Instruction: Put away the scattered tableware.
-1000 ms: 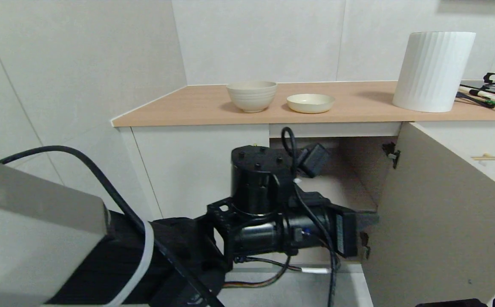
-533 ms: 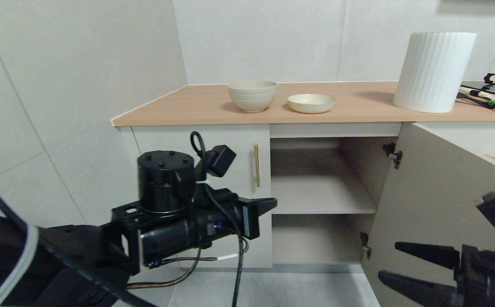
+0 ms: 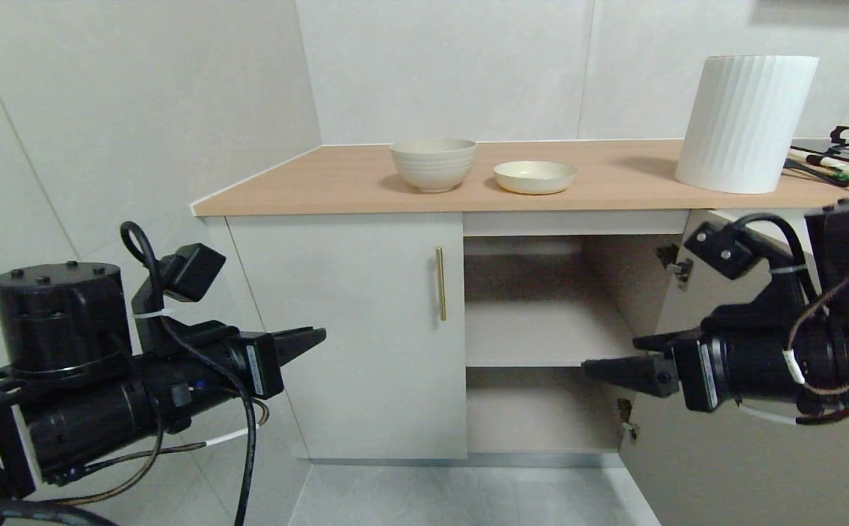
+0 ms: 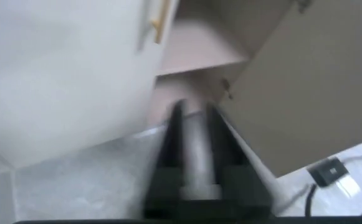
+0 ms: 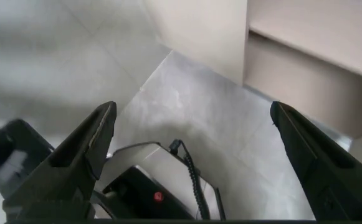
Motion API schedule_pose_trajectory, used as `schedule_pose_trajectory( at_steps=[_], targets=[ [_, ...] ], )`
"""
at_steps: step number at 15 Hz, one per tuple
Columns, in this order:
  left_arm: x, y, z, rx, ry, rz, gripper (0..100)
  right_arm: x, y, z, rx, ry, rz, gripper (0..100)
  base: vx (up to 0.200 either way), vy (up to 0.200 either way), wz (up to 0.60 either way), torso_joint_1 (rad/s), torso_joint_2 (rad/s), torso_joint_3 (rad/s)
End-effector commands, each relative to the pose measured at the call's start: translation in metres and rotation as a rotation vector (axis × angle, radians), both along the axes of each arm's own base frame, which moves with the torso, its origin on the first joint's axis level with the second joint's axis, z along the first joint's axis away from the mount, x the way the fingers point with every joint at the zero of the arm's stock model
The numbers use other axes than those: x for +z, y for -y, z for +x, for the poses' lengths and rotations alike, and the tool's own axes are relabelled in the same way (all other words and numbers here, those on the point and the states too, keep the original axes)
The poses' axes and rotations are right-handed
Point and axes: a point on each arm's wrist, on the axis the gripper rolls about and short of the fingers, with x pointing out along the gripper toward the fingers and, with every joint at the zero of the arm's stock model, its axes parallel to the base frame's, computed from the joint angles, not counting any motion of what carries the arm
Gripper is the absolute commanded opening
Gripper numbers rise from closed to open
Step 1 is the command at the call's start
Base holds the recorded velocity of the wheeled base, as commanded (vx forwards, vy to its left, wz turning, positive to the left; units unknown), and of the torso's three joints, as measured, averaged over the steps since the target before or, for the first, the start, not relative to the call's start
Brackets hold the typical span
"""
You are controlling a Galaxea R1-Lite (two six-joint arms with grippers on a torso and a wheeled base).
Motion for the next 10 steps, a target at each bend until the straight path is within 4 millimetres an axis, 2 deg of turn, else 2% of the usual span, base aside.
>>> schedule_pose_trajectory(
  at_steps=[1, 2, 3, 4, 10],
  targets=[
    [0.016, -0.009, -0.005, 0.031, 0.061, -0.017, 100, 0.028, -0.005, 0.012, -0.079, -0.009, 0.009, 100, 0.000, 0.000, 0.00, 0.000, 0.00, 0.000],
    [0.020, -0.009, -0.004, 0.031, 0.077, -0.020, 100, 0.026, -0.004, 0.011, -0.110, -0.036, 0.018, 100, 0.000, 0.000, 0.00, 0.000, 0.00, 0.000],
    [0.030, -0.009, 0.000, 0.035, 0.101, -0.032, 100, 0.015, -0.003, 0.010, -0.140, -0.065, -0.004, 100, 0.000, 0.000, 0.00, 0.000, 0.00, 0.000],
    [0.030, -0.009, -0.001, 0.035, 0.099, -0.036, 100, 0.012, -0.003, 0.010, -0.146, -0.074, -0.012, 100, 0.000, 0.000, 0.00, 0.000, 0.00, 0.000],
    [0.040, -0.011, -0.010, 0.040, 0.135, -0.043, 100, 0.010, 0.002, 0.003, -0.159, -0.103, -0.033, 100, 0.000, 0.000, 0.00, 0.000, 0.00, 0.000]
  ],
)
